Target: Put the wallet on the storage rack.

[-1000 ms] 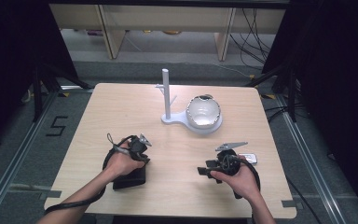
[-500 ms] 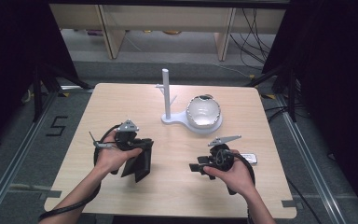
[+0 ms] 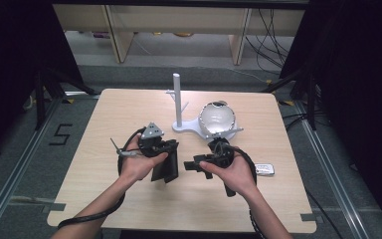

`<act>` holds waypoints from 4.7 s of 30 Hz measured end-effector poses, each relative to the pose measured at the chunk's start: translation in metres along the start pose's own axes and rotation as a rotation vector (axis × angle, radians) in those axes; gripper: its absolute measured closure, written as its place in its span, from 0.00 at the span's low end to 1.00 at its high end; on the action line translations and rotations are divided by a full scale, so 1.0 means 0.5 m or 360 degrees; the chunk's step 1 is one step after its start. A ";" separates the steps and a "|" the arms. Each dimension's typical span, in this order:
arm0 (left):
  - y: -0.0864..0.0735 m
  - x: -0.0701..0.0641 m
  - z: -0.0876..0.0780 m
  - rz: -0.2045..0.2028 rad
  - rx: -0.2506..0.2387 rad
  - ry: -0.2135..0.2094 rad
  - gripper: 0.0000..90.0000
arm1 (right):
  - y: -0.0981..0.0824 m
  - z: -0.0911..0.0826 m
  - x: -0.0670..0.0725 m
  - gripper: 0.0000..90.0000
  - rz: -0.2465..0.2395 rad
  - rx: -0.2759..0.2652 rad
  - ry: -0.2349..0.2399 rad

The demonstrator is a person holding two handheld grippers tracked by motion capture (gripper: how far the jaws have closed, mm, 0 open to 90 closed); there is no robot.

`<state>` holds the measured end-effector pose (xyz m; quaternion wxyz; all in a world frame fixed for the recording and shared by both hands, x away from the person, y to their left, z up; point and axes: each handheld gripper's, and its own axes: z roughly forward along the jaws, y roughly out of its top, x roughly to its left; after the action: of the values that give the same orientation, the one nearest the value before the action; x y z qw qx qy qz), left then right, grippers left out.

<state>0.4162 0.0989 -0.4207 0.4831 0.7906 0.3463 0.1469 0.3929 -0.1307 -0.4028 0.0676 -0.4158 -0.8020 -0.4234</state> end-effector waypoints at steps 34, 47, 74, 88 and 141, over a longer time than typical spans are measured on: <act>0.010 -0.018 -0.017 0.0154 -0.0244 0.0047 0.52 | 0.008 0.019 -0.026 0.87 -0.0215 0.0299 -0.0460; -0.089 0.020 -0.091 0.0219 -0.0258 0.0172 0.39 | 0.043 -0.097 -0.082 0.87 -0.0648 0.0475 -0.0519; -0.204 0.037 -0.077 0.0170 -0.0156 0.0224 0.37 | 0.134 -0.193 -0.127 0.86 -0.0985 0.0450 -0.0734; -0.208 0.038 -0.077 0.0158 -0.0144 0.0237 0.37 | 0.202 -0.157 -0.141 0.86 -0.1023 0.0379 -0.0737; -0.213 0.040 -0.073 0.0149 -0.0131 0.0225 0.36 | 0.223 -0.069 -0.237 0.79 -0.0912 0.0372 -0.0685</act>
<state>0.3667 0.1681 -0.4973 0.4822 0.7731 0.3358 0.2388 0.5418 -0.1952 -0.3661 -0.1768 -0.2434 -0.9246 -0.2337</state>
